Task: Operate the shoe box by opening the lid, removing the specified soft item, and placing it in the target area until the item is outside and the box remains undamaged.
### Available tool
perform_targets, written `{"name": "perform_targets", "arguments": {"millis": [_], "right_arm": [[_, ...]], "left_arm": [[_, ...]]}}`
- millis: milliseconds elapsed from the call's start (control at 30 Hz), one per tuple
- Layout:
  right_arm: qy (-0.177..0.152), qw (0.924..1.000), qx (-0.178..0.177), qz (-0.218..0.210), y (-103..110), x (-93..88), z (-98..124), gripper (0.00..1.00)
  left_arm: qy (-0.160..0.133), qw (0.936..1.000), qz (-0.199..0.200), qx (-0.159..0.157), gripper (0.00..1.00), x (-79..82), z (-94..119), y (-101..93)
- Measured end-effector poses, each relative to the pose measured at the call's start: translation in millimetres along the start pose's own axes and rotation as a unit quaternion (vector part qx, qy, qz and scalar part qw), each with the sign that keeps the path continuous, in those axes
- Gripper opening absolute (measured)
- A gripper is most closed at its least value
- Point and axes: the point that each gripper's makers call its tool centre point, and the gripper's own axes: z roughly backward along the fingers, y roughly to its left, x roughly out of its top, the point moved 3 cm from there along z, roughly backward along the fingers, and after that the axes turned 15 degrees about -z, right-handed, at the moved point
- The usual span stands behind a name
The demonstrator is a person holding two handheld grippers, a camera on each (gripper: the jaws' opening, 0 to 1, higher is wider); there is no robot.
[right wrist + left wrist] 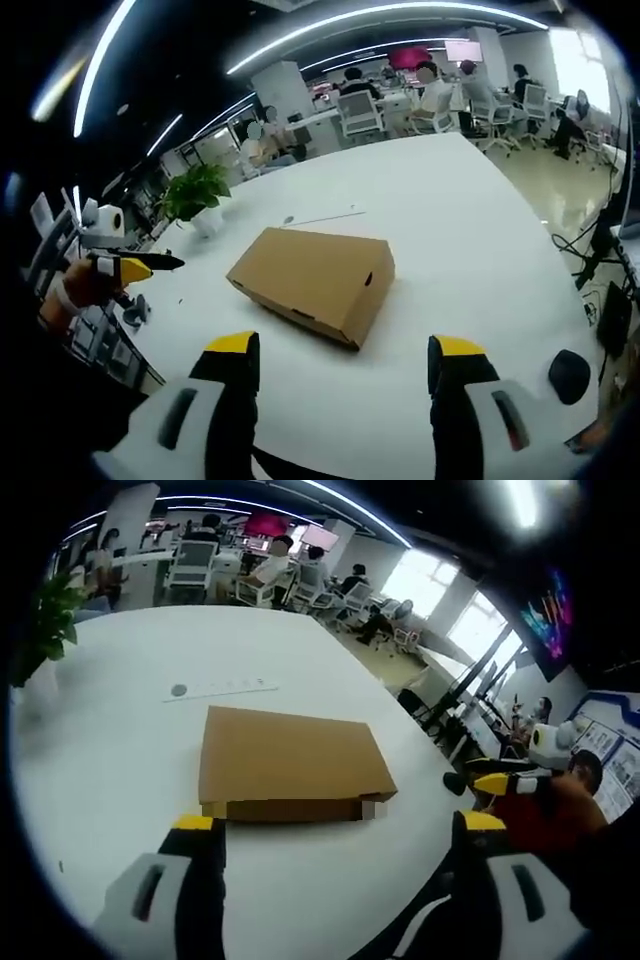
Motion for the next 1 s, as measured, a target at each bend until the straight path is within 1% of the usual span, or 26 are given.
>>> {"name": "perform_targets", "arguments": {"millis": [100, 267, 433, 633, 767, 933, 1000], "right_arm": [[-0.001, 1.0000, 0.003, -0.004, 0, -1.6, -1, 0.70], [0.005, 0.9999, 0.004, -0.010, 1, -4.4, -2, 0.70], [0.003, 0.9999, 0.007, -0.013, 2, -1.5, -5, 0.70], [-0.001, 0.9996, 0.015, -0.023, 4, 2.0, -11, 0.70], [-0.004, 0.9992, 0.017, -0.037, 5, 2.6, -13, 0.70], [-0.008, 0.9984, 0.022, -0.051, 6, 5.4, -15, 0.70], [-0.008, 0.9982, 0.022, -0.055, 5, 5.8, -18, 0.70]], "left_arm": [[-0.003, 1.0000, 0.001, 0.003, 0.96, 0.8, 1, 3.5], [0.003, 0.9999, 0.004, 0.013, 0.96, -2.8, 1, 7.5], [0.006, 0.9997, 0.009, 0.020, 0.96, -6.9, 4, 13.4], [0.008, 0.9997, 0.011, 0.022, 0.95, -6.8, 5, 13.8], [0.015, 0.9996, 0.006, 0.023, 0.93, -8.3, 6, 13.7], [0.013, 0.9996, 0.009, 0.024, 0.93, -7.2, 6, 15.8], [0.014, 0.9995, 0.009, 0.025, 0.93, -7.0, 7, 19.8]]}}
